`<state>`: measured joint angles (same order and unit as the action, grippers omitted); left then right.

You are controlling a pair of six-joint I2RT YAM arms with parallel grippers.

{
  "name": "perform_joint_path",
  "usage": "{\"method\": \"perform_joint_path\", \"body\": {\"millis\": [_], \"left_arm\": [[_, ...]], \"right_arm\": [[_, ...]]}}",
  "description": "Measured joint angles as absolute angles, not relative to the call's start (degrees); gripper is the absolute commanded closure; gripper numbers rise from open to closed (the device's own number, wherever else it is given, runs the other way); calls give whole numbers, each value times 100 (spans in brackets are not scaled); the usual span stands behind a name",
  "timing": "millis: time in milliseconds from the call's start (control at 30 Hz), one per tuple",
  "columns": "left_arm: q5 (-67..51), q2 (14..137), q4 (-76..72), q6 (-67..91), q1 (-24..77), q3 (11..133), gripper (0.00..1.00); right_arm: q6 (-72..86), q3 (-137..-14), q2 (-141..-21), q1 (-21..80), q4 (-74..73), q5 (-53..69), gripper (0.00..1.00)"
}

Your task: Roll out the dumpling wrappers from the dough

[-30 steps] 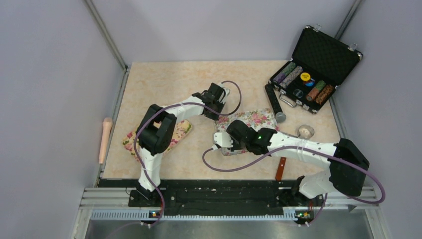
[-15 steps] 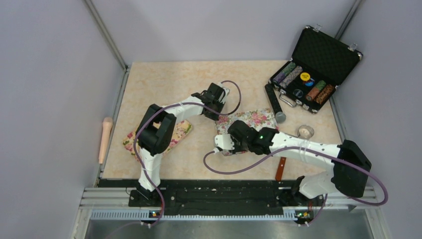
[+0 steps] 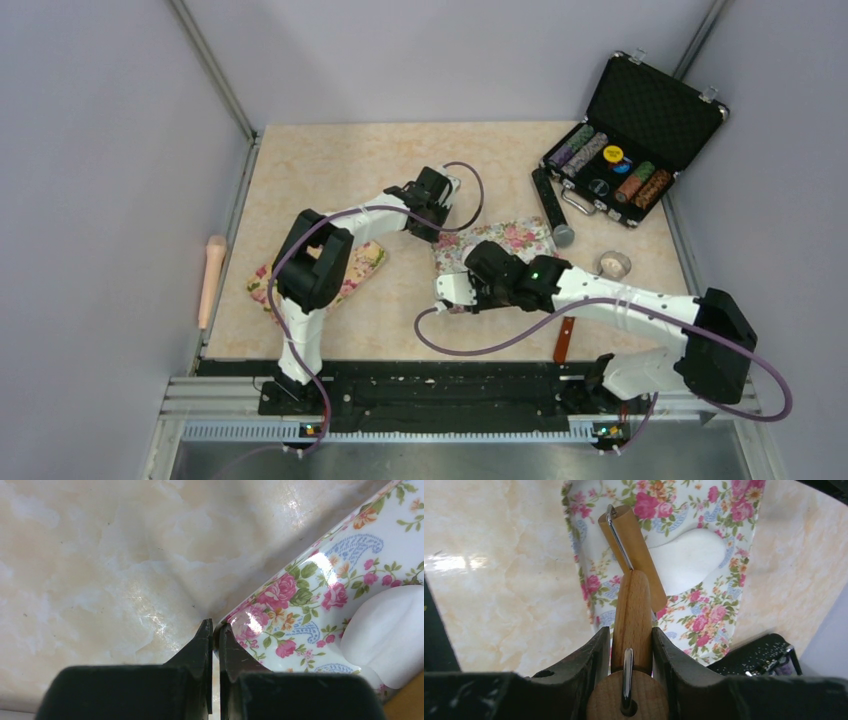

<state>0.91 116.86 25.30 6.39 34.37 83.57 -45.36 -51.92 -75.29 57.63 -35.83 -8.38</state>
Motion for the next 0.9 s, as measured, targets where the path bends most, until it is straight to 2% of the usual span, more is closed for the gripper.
{"method": "perform_joint_path", "body": {"millis": [267, 500, 667, 900], "left_arm": [[148, 11664, 2536, 635, 3343, 8340, 100], [287, 11660, 2504, 631, 3236, 8322, 100], [309, 11660, 2475, 628, 3183, 8320, 100], [305, 11660, 2464, 607, 3181, 8311, 100]], "right_arm": [[-4491, -5422, -7236, 5135, -4392, 115, 100], [-4488, -5616, -6932, 4956, -4495, 172, 100], [-4488, -5732, -6934, 4934, -3439, -484, 100], [-4615, -5516, -7579, 4851, -1959, -989, 100]]}}
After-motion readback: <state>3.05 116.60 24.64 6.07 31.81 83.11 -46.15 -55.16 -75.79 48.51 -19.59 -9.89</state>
